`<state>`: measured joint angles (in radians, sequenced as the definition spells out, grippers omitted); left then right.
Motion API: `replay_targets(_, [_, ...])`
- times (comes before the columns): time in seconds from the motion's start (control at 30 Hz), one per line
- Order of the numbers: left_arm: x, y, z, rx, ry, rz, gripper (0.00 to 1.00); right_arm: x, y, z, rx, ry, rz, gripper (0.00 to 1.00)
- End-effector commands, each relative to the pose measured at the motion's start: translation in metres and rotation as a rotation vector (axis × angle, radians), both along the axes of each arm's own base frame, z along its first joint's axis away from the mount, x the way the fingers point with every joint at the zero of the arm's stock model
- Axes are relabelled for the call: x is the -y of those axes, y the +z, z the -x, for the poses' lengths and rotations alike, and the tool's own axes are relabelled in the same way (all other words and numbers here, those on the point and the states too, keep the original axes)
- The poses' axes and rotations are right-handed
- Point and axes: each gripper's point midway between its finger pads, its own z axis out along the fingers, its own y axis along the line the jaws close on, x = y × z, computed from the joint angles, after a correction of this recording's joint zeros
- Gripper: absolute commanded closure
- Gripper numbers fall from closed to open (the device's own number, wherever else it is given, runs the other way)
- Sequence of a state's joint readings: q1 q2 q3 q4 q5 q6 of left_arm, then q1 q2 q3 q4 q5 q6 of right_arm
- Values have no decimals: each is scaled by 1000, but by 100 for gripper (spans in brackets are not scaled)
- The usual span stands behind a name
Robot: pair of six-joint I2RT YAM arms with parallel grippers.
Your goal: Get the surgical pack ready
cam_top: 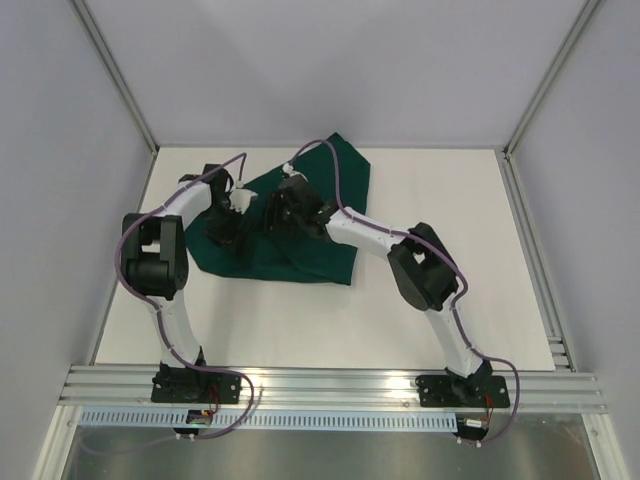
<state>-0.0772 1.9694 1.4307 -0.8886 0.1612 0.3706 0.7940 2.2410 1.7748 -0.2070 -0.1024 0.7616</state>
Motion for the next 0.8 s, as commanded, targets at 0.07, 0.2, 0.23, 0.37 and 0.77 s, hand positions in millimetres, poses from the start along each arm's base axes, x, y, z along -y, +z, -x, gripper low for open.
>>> replay_targets(0.07, [-29,65,-20,136,110,53,20,13,94,0,217,37,-44,46])
replay_targets(0.2, [-72,90,-32,186,238,67,16,54,117,10,265,-4,-2,41])
replay_targets(0.23, [-93,96,-35,205,286,45,15,65,104,14,244,-9,27,41])
replay_targets(0.37, [-131,91,-44,188,380,2,12,110,89,15,222,-75,114,42])
replay_targets(0.77, [-177,32,-85,39,469,-11,10,191,39,37,141,-167,285,43])
